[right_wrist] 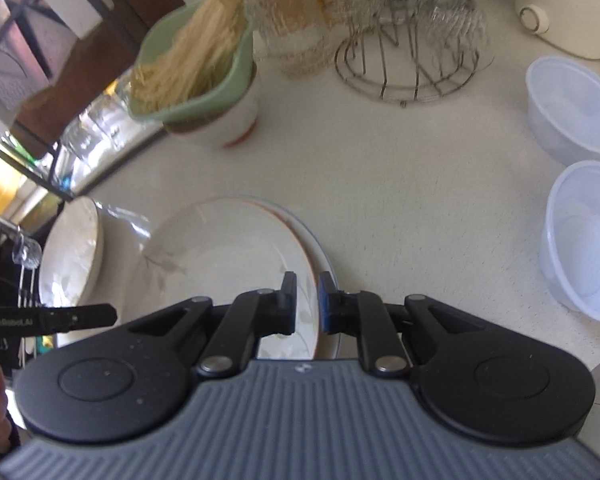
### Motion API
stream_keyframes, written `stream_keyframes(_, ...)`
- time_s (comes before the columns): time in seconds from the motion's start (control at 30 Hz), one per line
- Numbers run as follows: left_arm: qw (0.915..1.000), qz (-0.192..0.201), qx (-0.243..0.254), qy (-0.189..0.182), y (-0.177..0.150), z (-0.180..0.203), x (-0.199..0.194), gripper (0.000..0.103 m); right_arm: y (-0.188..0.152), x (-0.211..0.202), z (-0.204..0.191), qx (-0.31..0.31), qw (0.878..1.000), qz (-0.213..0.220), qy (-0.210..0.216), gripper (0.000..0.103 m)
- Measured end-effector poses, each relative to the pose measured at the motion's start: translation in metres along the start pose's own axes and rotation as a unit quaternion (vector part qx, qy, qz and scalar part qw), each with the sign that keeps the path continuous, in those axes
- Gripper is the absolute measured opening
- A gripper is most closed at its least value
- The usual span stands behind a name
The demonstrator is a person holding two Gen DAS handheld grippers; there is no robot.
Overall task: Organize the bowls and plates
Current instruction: 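Lower the held plate onto the rose plate and open the right gripper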
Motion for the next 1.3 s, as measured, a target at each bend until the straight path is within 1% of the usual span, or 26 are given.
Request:
stream_keyframes(0.23, 0.9989, 0.043, 0.018, -0.009, -0.001, 0.006, -0.045, 0.02, 0.007, -0.03, -0.014, -0.007, 0.999, 0.049, -0.001, 0.014)
stream_keyframes(0.4, 0.997, 0.07, 0.031, -0.016, -0.008, 0.006, -0.076, 0.02, 0.009, -0.062, -0.034, -0.008, 0.996, 0.092, 0.015, 0.014)
stream_keyframes(0.53, 0.9943, 0.096, 0.044, -0.013, -0.008, 0.008, -0.103, 0.02, 0.008, -0.087, -0.057, -0.019, 0.992, 0.123, 0.025, 0.014)
stream_keyframes(0.6, 0.9928, 0.11, 0.042, -0.023, -0.004, 0.008, -0.119, 0.02, 0.007, -0.101, -0.068, -0.021, 0.99, 0.139, 0.031, 0.014)
stream_keyframes(0.67, 0.9908, 0.125, 0.041, -0.03, -0.001, 0.008, -0.132, 0.02, 0.005, -0.115, -0.079, -0.026, 0.987, 0.156, 0.029, 0.014)
stream_keyframes(0.77, 0.9872, 0.146, 0.058, -0.031, -0.003, 0.009, -0.151, 0.02, 0.002, -0.131, -0.092, -0.033, 0.984, 0.174, 0.025, 0.014)
stream_keyframes(0.87, 0.9844, 0.161, 0.069, -0.02, -0.009, 0.009, -0.17, 0.02, -0.002, -0.145, -0.105, -0.041, 0.981, 0.185, 0.032, 0.014)
stream_keyframes(1.0, 0.9817, 0.18, 0.061, -0.01, -0.019, 0.009, -0.188, 0.02, -0.007, -0.156, -0.115, -0.051, 0.979, 0.19, 0.048, 0.014)
stream_keyframes(1.17, 0.9807, 0.191, 0.04, 0.007, -0.038, 0.02, -0.193, 0.02, -0.014, -0.168, -0.12, -0.087, 0.977, 0.186, 0.062, 0.014)
stream_keyframes(1.23, 0.9806, 0.194, 0.03, 0.003, -0.047, 0.028, -0.195, 0.02, -0.016, -0.173, -0.12, -0.101, 0.976, 0.183, 0.067, 0.014)
stream_keyframes(1.3, 0.9799, 0.197, 0.031, 0.006, -0.055, 0.035, -0.195, 0.02, -0.02, -0.179, -0.119, -0.118, 0.974, 0.183, 0.068, 0.014)
Point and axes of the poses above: each gripper's, at about its wrist camera, not at the fingertips, and x roughly the way its jaws point, z to its right, y to its top, the point moved 8 cm from there along x, roughly the way its jaws point, and after that the axes turned 12 degrees about y, right-handed, at the moved point
